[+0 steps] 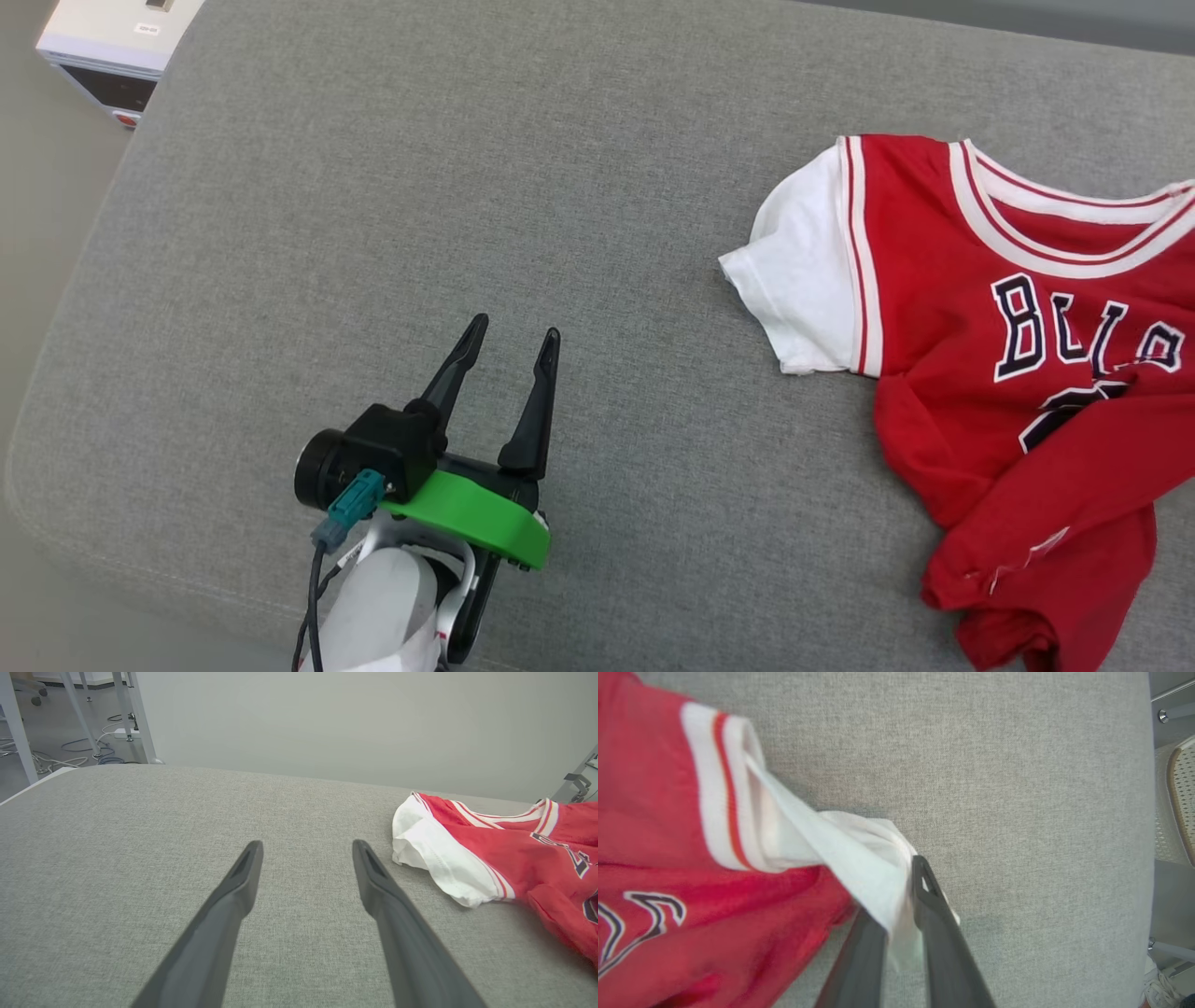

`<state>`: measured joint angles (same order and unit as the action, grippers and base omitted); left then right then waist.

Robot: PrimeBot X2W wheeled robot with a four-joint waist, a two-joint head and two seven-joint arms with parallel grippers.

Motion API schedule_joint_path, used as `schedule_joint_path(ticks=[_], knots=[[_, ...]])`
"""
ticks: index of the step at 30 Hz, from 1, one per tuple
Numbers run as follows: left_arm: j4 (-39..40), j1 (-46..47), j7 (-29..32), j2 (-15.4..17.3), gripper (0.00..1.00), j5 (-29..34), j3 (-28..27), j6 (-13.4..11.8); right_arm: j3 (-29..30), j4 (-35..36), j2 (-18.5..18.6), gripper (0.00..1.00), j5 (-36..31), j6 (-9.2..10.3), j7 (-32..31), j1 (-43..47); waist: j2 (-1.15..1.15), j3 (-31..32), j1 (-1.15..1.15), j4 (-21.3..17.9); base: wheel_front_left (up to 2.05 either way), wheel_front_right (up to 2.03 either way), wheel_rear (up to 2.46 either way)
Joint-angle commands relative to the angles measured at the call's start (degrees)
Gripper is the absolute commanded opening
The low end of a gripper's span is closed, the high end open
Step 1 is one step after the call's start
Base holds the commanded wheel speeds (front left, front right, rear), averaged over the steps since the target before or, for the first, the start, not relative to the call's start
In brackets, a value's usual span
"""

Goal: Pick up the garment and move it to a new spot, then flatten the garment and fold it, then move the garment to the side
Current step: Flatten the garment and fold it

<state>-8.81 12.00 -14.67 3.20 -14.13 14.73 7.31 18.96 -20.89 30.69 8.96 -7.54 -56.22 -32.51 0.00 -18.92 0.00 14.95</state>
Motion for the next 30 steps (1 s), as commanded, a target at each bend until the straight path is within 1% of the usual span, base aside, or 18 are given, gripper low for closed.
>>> schedule_joint_path(ticks=[1, 5, 9, 16, 20, 24, 27, 30], knots=[[-0.23, 1.07, -0.33, -0.31, 1.0, -0.43, -0.07, 0.17, -0.25, -1.33, -0.23, 1.0, -0.59, 0.05, 2.09, -1.12, 0.0, 0.35, 0.0, -0.01, 0.0, 0.0, 0.0], [-0.57, 1.04, -0.33, -0.32, 1.0, -0.09, -0.7, 0.17, -1.7, -4.5, -0.93, 1.0, -1.83, 0.05, 7.84, -2.26, 0.0, 1.45, 0.0, -0.61, 0.0, 0.0, 0.0], [-0.85, 0.68, -0.33, -0.32, 1.0, 0.29, -1.3, 0.17, -3.61, -5.91, -2.27, 1.0, -1.25, 0.05, 14.3, -3.51, 0.0, 3.38, 0.0, -1.75, 0.0, 0.0, 0.0], [-1.19, -0.93, -0.33, -0.32, 1.0, 0.35, -2.81, 0.17, -8.08, -3.78, -4.59, 1.0, 1.26, 0.05, 26.21, -2.73, 0.0, 8.44, 0.0, -4.74, 0.0, 0.0, 0.0], [-1.3, -2.22, -0.33, -0.26, 1.0, 0.36, -3.93, 0.17, -10.6, -0.41, -6.19, 1.0, 4.31, 0.05, 32.42, -0.65, 0.0, 11.4, 0.0, -6.58, 0.0, 0.0, 0.0], [-1.08, -3.52, -0.33, -0.26, 1.0, 0.02, -5.01, 0.17, -12.73, 4.75, -7.66, 1.0, 7.44, 0.05, 38.82, 3.31, 0.0, 13.81, 0.0, -8.12, 0.0, 0.0, 0.0], [-0.76, -4.41, -0.33, -0.26, 1.0, -0.35, -5.74, 0.17, -12.15, 9.7, -10.49, 1.0, 9.52, 0.05, 45.03, 7.75, 0.0, 15.12, 0.0, -9.09, 0.0, 0.0, 0.0], [-0.51, -5.15, -0.33, -0.27, 1.0, -0.55, -5.95, 0.17, -12.27, 14.26, -12.92, 1.0, 9.96, 0.05, 50.25, 13.39, 0.0, 15.81, 0.0, -9.77, 0.0, 0.0, 0.0]])
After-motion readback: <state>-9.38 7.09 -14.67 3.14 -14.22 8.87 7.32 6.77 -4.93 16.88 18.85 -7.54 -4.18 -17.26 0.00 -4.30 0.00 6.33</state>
